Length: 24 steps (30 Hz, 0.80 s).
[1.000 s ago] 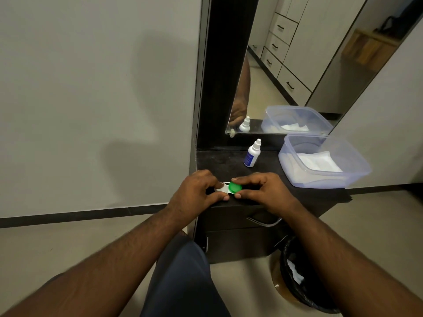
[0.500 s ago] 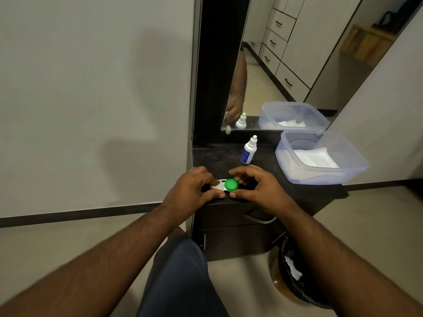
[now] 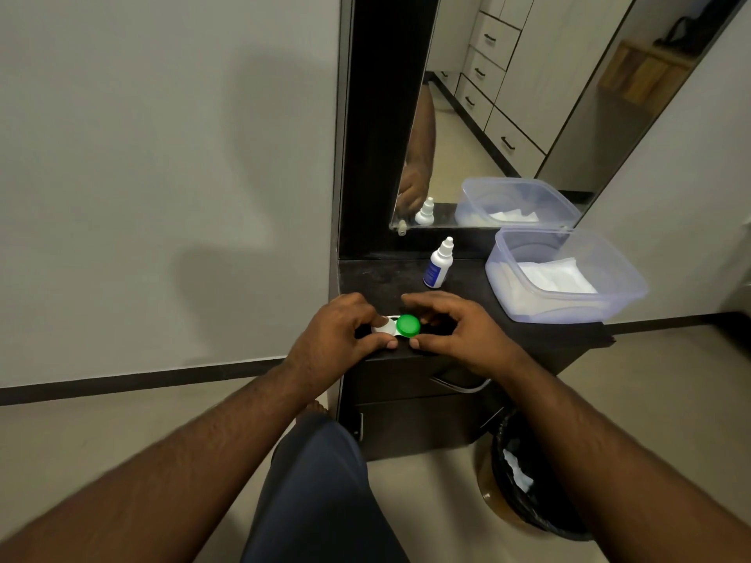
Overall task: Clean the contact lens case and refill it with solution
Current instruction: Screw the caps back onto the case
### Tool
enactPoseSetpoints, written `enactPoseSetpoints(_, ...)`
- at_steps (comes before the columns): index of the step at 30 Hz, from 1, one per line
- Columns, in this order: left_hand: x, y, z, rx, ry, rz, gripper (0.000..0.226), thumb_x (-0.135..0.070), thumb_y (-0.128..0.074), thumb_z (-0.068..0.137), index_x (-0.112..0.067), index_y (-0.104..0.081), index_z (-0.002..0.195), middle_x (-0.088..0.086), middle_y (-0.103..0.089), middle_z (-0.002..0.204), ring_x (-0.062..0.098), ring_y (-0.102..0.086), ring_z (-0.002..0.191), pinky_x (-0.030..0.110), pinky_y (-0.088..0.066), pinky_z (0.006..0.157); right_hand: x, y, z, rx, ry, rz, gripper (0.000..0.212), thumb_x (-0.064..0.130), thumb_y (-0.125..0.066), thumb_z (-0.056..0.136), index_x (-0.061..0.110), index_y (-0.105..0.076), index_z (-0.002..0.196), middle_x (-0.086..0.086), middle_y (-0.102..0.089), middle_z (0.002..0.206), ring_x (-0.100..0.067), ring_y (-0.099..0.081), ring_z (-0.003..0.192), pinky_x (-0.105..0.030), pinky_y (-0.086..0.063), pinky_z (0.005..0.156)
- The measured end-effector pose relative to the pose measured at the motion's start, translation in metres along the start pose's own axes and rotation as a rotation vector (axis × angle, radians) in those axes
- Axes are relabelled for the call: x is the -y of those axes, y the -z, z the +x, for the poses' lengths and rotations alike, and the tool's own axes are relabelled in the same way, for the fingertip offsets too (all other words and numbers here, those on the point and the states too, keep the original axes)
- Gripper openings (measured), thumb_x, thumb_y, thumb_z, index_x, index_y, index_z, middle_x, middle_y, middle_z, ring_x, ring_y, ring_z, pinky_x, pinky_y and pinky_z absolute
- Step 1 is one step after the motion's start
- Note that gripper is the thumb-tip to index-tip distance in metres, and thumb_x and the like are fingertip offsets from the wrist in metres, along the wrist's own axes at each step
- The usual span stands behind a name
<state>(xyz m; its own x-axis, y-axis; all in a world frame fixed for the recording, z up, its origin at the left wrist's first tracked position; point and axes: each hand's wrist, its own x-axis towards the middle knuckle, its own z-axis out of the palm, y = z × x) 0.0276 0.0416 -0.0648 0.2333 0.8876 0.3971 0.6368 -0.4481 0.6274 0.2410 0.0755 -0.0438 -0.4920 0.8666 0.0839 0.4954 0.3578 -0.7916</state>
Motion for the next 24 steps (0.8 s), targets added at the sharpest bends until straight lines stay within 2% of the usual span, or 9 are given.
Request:
enactPoseSetpoints(2, 0.0, 0.0, 0.0, -0.002, 0.005, 0.002, 0.032, -0.031, -0.079, 0.073, -0.01, -0.073, 0.097, 0.004, -0.063, 0.087, 0.013, -0.055, 0.079, 0.024, -0.047, 0.063, 0.0, 0.001, 0.002, 0.048, -0.011, -0.024, 0.05, 0.011, -0.076, 0.076, 0.028, -0.062, 0.12, 0.012, -0.059, 0.113, -0.001, -0.057, 0.104, -0.017, -0.045, 0.092)
enactPoseSetpoints(5, -0.001, -0.001, 0.0, -0.001, 0.012, 0.01, 0.032, -0.031, -0.079, 0.073, -0.009, -0.074, 0.096, 0.005, -0.063, 0.086, 0.014, -0.056, 0.078, 0.026, -0.047, 0.063, 0.001, -0.002, 0.003, 0.031, -0.009, -0.089, 0.042, 0.012, -0.075, 0.077, 0.024, -0.065, 0.116, 0.011, -0.057, 0.103, -0.004, -0.056, 0.099, -0.013, -0.044, 0.086)
enactPoseSetpoints(12, 0.001, -0.004, -0.001, -0.012, 0.013, 0.039, 0.032, -0.03, -0.081, 0.071, -0.005, -0.074, 0.09, 0.008, -0.064, 0.081, 0.016, -0.055, 0.073, 0.022, -0.041, 0.059, 0.007, -0.02, 0.001, -0.17, -0.016, -0.108, 0.036, 0.013, -0.081, 0.069, 0.015, -0.071, 0.104, 0.007, -0.059, 0.089, -0.004, -0.057, 0.082, -0.007, -0.042, 0.073)
enactPoseSetpoints(17, -0.004, 0.001, 0.0, 0.013, 0.015, 0.044, 0.031, -0.031, -0.079, 0.073, -0.007, -0.07, 0.091, 0.005, -0.061, 0.083, 0.014, -0.052, 0.074, 0.026, -0.044, 0.061, 0.011, -0.019, 0.0, -0.175, -0.055, -0.127, 0.038, 0.016, -0.082, 0.068, 0.015, -0.071, 0.104, 0.004, -0.061, 0.09, -0.004, -0.057, 0.082, -0.006, -0.042, 0.072)
enactPoseSetpoints(20, -0.006, 0.005, 0.002, 0.062, 0.046, 0.052, 0.032, -0.035, -0.077, 0.075, -0.014, -0.065, 0.096, 0.002, -0.062, 0.09, 0.011, -0.052, 0.079, 0.023, -0.043, 0.066, 0.013, -0.016, -0.002, -0.159, -0.063, -0.142, 0.038, 0.019, -0.082, 0.068, 0.017, -0.07, 0.104, 0.006, -0.062, 0.094, -0.004, -0.058, 0.088, -0.006, -0.042, 0.077)
enactPoseSetpoints(24, -0.01, 0.009, 0.003, 0.12, 0.068, 0.069, 0.042, -0.039, -0.072, 0.079, -0.017, -0.062, 0.112, 0.002, -0.064, 0.102, 0.015, -0.057, 0.092, 0.024, -0.045, 0.075, 0.018, -0.014, -0.005, -0.14, -0.088, -0.106, 0.055, 0.017, -0.082, 0.069, 0.02, -0.062, 0.12, 0.004, -0.061, 0.109, -0.005, -0.06, 0.099, -0.01, -0.044, 0.086)
